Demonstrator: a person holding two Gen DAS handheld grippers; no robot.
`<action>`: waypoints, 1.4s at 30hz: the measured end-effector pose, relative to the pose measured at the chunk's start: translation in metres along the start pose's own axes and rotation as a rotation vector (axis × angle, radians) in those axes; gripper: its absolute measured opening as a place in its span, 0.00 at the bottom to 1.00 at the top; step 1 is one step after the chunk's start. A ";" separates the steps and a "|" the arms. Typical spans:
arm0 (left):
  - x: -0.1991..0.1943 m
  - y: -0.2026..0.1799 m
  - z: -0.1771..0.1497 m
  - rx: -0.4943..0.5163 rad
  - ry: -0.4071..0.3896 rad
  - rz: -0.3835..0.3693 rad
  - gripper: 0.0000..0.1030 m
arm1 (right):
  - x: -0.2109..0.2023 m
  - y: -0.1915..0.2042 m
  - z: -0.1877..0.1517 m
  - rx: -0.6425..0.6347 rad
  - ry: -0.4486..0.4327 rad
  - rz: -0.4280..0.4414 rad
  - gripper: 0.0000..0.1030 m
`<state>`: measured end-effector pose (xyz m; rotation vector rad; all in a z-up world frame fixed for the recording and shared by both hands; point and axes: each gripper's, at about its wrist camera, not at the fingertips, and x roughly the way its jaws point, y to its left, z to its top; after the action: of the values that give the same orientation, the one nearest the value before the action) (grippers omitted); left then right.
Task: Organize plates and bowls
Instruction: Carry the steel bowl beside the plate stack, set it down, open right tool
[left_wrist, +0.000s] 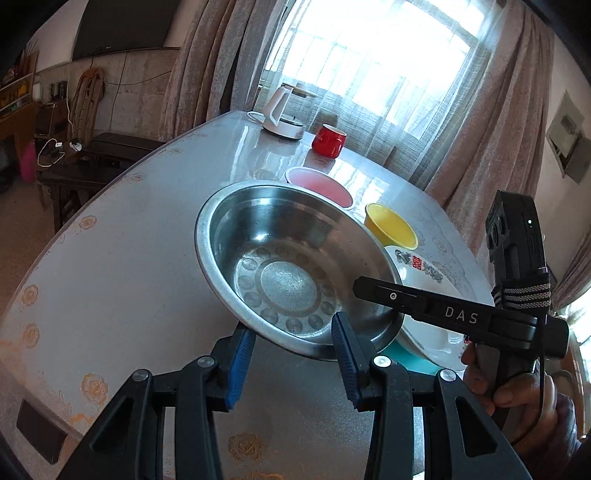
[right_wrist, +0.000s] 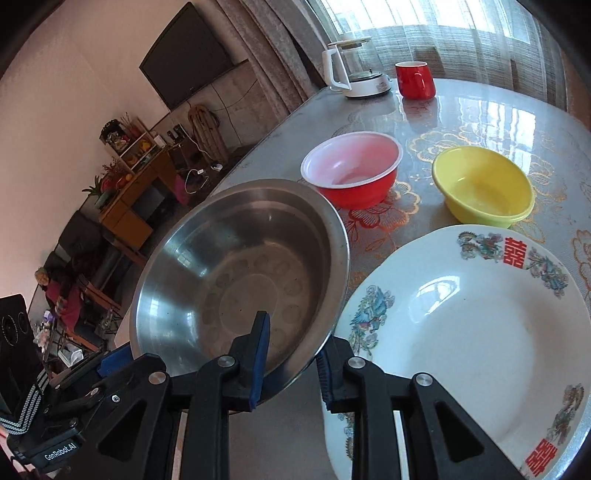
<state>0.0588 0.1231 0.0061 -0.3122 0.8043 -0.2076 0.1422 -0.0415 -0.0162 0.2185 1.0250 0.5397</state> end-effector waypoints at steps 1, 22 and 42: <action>0.001 0.004 -0.002 -0.010 0.002 0.004 0.41 | 0.006 0.002 -0.001 -0.005 0.016 0.000 0.23; 0.000 0.035 -0.014 -0.025 -0.019 0.200 0.44 | 0.024 0.034 -0.017 -0.221 0.040 -0.185 0.31; -0.016 0.015 0.002 0.074 -0.091 0.318 0.46 | -0.021 0.006 -0.011 -0.063 -0.105 -0.136 0.32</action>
<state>0.0502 0.1426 0.0129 -0.1197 0.7433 0.0746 0.1222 -0.0482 -0.0040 0.1189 0.9125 0.4315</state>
